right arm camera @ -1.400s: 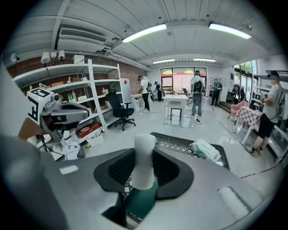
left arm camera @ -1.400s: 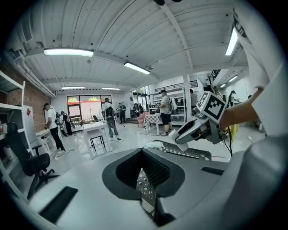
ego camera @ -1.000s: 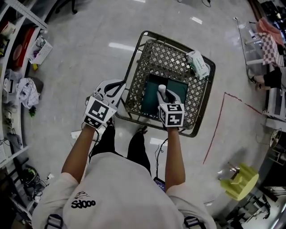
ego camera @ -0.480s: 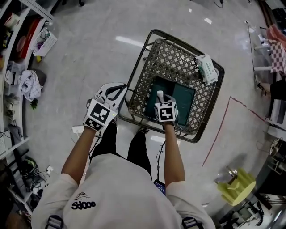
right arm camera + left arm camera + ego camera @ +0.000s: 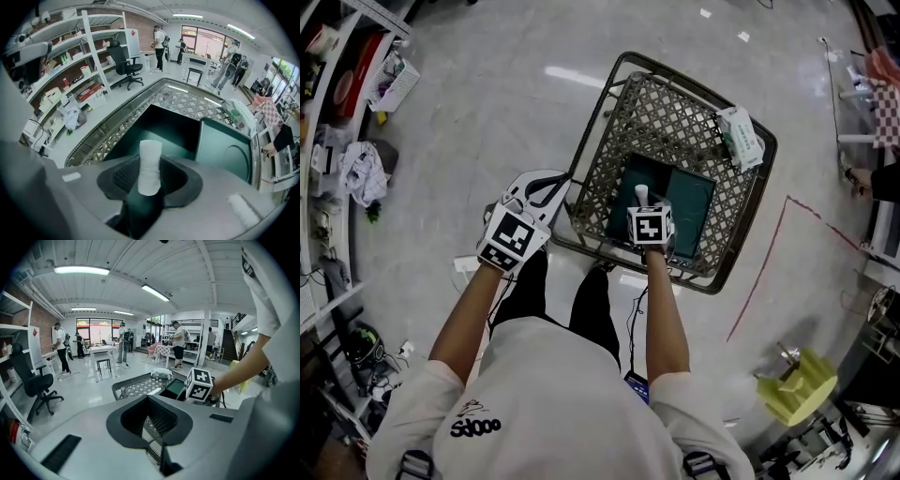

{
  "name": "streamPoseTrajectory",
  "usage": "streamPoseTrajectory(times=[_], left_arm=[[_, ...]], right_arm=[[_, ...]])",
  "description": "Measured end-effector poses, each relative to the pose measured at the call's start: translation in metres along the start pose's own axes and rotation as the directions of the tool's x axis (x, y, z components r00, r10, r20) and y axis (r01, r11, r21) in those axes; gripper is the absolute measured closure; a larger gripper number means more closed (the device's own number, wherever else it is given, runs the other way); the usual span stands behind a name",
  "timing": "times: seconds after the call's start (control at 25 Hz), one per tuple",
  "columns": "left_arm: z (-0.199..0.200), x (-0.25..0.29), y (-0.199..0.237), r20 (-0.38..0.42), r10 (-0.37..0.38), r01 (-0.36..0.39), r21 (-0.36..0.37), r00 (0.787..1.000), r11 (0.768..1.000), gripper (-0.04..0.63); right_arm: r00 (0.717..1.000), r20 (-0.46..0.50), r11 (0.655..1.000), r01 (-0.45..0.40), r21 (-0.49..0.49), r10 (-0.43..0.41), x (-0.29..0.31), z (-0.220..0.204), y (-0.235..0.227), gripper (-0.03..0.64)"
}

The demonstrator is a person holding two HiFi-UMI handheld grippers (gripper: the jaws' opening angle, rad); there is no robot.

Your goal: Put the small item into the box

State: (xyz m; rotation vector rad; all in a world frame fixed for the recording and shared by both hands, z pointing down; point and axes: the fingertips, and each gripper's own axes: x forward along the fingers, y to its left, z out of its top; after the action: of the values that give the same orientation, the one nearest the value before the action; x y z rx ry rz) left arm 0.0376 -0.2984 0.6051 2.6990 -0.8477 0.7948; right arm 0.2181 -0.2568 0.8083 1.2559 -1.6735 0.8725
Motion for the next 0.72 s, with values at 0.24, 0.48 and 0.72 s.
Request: streamPoseTrajectory(times=[0.24, 0.48, 0.72], left_arm=[[-0.001, -0.003, -0.005, -0.005, -0.008, 0.008, 0.004, 1.0, 1.0, 0.589], [-0.009, -0.012, -0.009, -0.007, -0.002, 0.002, -0.004, 1.0, 1.0, 0.589], [-0.006, -0.025, -0.011, 0.006, 0.011, -0.011, -0.002, 1.0, 1.0, 0.589]], right_arm=[[1.0, 0.003, 1.0, -0.005, 0.001, 0.005, 0.007, 0.0, 0.001, 0.466], [1.0, -0.019, 0.999, 0.015, 0.03, -0.014, 0.0, -0.003, 0.0, 0.466], [0.999, 0.001, 0.998, 0.032, 0.045, -0.032, -0.018, 0.004, -0.001, 0.514]])
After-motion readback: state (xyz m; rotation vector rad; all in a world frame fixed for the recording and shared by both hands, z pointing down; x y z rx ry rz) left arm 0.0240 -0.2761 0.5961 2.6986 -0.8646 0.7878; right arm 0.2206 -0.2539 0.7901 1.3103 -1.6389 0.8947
